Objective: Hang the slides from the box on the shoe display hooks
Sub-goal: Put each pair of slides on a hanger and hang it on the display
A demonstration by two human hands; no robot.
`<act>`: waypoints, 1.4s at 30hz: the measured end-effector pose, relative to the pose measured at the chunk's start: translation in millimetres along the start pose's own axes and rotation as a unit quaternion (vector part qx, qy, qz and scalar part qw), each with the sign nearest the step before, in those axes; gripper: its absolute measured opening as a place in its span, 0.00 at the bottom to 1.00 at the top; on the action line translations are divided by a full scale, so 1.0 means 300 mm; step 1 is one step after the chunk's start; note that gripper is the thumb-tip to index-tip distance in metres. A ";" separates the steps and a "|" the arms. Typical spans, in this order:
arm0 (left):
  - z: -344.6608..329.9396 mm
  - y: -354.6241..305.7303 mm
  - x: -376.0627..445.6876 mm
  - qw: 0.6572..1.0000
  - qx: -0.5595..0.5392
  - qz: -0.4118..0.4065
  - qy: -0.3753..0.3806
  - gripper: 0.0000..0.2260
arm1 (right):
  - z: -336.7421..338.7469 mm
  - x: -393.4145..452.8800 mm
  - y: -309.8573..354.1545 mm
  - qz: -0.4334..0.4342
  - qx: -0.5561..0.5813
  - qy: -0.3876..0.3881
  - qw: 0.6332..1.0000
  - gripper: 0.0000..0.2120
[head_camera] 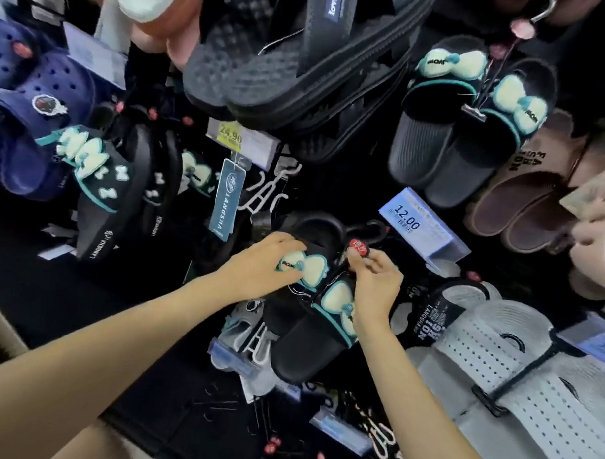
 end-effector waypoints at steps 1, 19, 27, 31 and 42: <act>-0.017 0.007 0.012 1.000 -0.002 0.001 0.004 0.23 | -0.003 0.014 -0.012 0.001 0.005 -0.006 1.000 0.07; -0.157 0.029 0.251 0.982 -0.186 0.038 -0.002 0.20 | -0.039 0.212 -0.110 -0.079 0.073 -0.078 0.991 0.13; -0.188 0.013 0.315 0.978 -0.207 0.022 0.000 0.20 | -0.036 0.282 -0.124 -0.071 0.106 -0.089 0.988 0.11; -0.184 0.012 0.328 0.975 -0.219 0.026 -0.005 0.20 | -0.049 0.303 -0.123 -0.048 0.103 -0.059 0.992 0.03; -0.228 0.068 0.305 0.975 -0.220 0.024 0.010 0.21 | -0.061 0.303 -0.160 -0.030 0.066 -0.044 0.996 0.07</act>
Point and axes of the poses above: each hand's wrist, its own x-axis towards the middle knuckle, its own z-axis out of the back of the hand, y = z × x, the point moved 1 cm from there along x, towards the middle knuckle, and after that the axes turned 11 degrees about -y, right-handed, at the moved point
